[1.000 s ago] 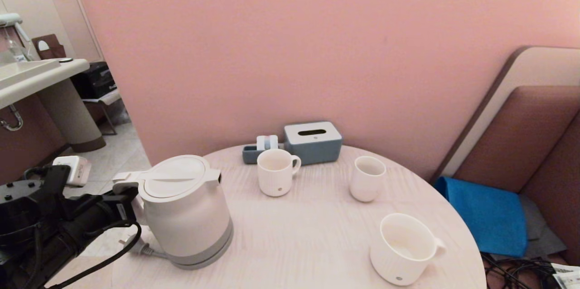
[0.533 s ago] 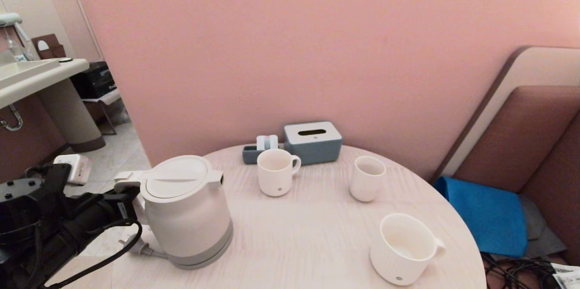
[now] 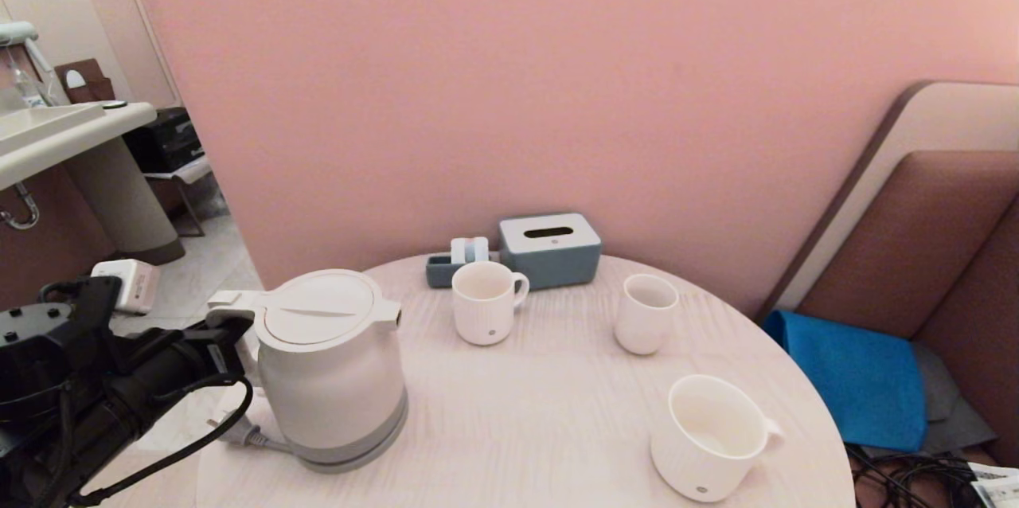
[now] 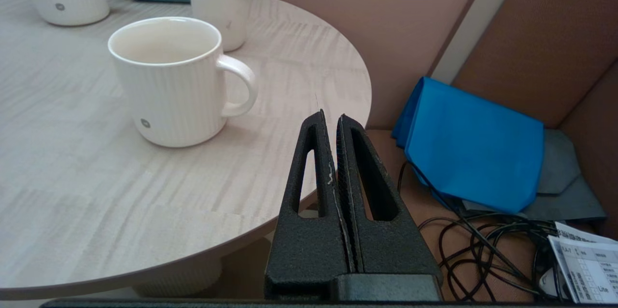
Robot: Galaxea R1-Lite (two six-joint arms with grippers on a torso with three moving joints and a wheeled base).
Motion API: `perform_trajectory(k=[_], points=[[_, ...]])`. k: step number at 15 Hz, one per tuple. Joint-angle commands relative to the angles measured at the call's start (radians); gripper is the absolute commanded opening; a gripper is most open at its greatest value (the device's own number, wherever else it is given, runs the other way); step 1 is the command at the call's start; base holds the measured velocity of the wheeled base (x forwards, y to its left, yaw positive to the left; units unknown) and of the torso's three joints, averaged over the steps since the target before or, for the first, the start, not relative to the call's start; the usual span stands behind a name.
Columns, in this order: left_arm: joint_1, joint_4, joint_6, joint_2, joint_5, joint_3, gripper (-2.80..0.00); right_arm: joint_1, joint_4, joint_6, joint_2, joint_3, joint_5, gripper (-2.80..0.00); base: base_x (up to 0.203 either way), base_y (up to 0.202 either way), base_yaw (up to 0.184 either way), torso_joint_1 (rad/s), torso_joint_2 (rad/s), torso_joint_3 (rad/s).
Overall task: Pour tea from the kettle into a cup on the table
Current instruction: Pick up the kettle
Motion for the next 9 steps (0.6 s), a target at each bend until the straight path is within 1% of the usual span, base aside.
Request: perform_trajectory(k=[1, 5, 7, 9], points=[[-0.005, -0.011, -0.004, -0.019, 0.000, -0.006, -2.80, 0.000, 0.000, 0.000, 0.000, 0.000, 0.000, -2.80, 0.000, 0.000, 0.000, 0.000, 0.00, 0.000], [-0.008, -0.010, -0.004, -0.030, 0.001, -0.007, -2.80, 0.000, 0.000, -0.002, 0.000, 0.000, 0.000, -2.80, 0.000, 0.000, 0.000, 0.000, 0.00, 0.000], [-0.008, 0.049, -0.007, -0.053, 0.001, -0.028, -2.80, 0.000, 0.000, -0.002, 0.000, 0.000, 0.000, -2.80, 0.000, 0.000, 0.000, 0.000, 0.00, 0.000], [-0.008, 0.133, -0.039, -0.097, 0.000, -0.063, -2.80, 0.000, 0.000, -0.002, 0.000, 0.000, 0.000, -2.80, 0.000, 0.000, 0.000, 0.000, 0.00, 0.000]])
